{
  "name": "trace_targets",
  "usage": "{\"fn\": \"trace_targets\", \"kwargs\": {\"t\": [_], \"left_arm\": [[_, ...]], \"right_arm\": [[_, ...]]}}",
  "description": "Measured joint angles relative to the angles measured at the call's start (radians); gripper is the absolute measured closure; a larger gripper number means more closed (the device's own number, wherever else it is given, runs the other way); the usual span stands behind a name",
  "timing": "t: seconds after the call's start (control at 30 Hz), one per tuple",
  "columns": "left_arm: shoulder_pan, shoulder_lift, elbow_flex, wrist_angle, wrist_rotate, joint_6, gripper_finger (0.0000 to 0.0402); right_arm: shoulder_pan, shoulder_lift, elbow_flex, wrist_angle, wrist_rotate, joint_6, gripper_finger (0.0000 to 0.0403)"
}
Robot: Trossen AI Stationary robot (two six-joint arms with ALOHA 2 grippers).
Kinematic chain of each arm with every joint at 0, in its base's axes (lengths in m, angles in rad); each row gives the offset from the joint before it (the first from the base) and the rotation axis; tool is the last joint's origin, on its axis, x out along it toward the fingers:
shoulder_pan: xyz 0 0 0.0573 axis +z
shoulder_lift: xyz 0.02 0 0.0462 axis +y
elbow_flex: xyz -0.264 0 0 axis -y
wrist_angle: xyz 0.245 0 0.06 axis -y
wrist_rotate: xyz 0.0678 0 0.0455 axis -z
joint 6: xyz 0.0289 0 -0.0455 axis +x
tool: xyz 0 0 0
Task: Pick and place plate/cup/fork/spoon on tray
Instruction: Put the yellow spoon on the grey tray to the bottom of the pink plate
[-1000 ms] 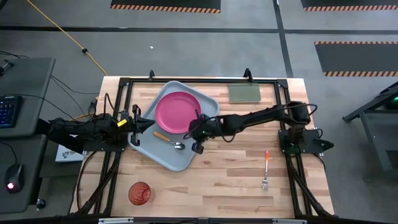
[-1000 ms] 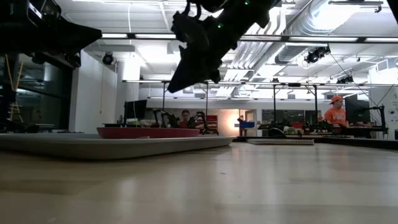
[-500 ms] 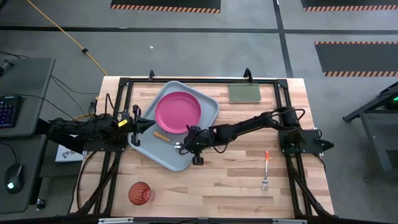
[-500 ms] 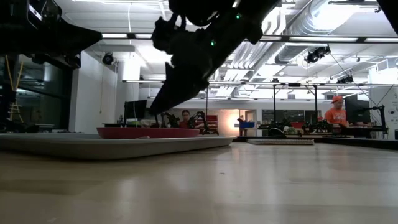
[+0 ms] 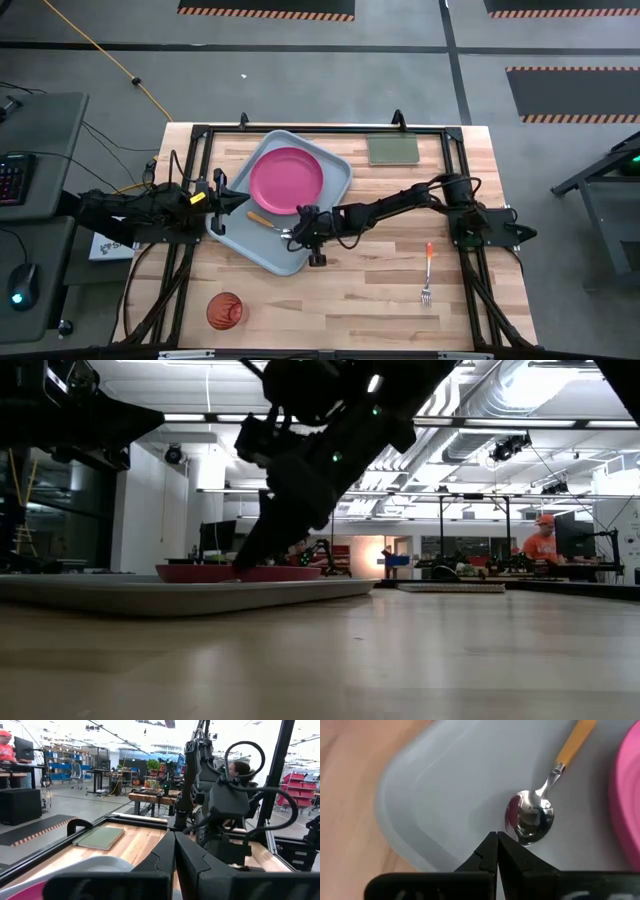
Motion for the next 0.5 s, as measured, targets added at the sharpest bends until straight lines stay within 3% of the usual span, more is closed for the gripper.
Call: {"fn": "trace_targets", "kwargs": {"t": [0.5], "left_arm": [[0.0, 0.0, 0.0, -0.01, 0.0, 0.0, 0.0398]], "right_arm": [[-0.011, 0.039, -0.001, 0.061, 0.025, 0.0, 0.0403]]}}
